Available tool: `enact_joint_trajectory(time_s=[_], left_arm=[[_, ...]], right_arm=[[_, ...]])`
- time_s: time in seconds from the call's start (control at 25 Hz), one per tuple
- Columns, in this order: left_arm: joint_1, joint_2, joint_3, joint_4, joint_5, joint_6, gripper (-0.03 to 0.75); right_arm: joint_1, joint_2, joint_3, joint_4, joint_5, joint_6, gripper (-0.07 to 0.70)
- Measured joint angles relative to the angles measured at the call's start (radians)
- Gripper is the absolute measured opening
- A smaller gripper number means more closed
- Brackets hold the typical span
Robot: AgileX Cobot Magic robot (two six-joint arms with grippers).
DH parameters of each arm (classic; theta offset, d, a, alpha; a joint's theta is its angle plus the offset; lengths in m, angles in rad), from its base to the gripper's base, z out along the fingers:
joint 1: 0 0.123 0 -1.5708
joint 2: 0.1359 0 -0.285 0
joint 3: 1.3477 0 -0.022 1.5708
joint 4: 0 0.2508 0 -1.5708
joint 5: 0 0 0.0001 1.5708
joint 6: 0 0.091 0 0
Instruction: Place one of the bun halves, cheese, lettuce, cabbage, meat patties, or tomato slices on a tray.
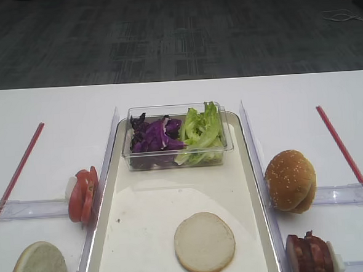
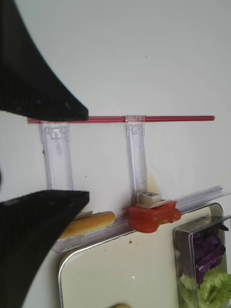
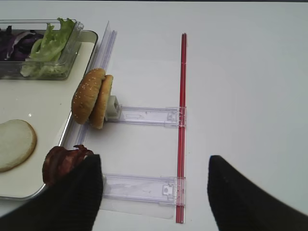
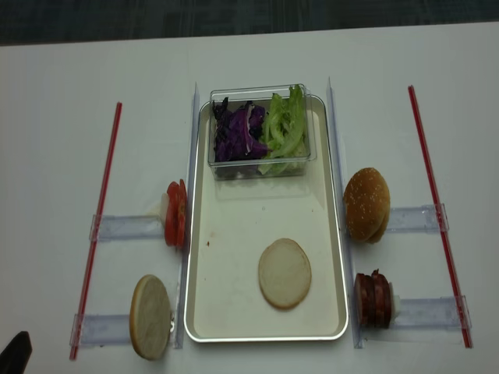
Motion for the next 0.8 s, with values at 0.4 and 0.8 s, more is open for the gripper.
enact_joint_trajectory(time_s=[0.4,0.8], left_arm=[[0.000,0.000,0.006,0.000,0.002,0.000,0.347],[0.000,0.000,0.007,0.000,0.004,0.000,0.347]], right_arm=[[0.000,0.000,0.000,0.000,0.000,0.000,0.475],[0.000,0.000,0.000,0.004,0.000,0.000,0.475]])
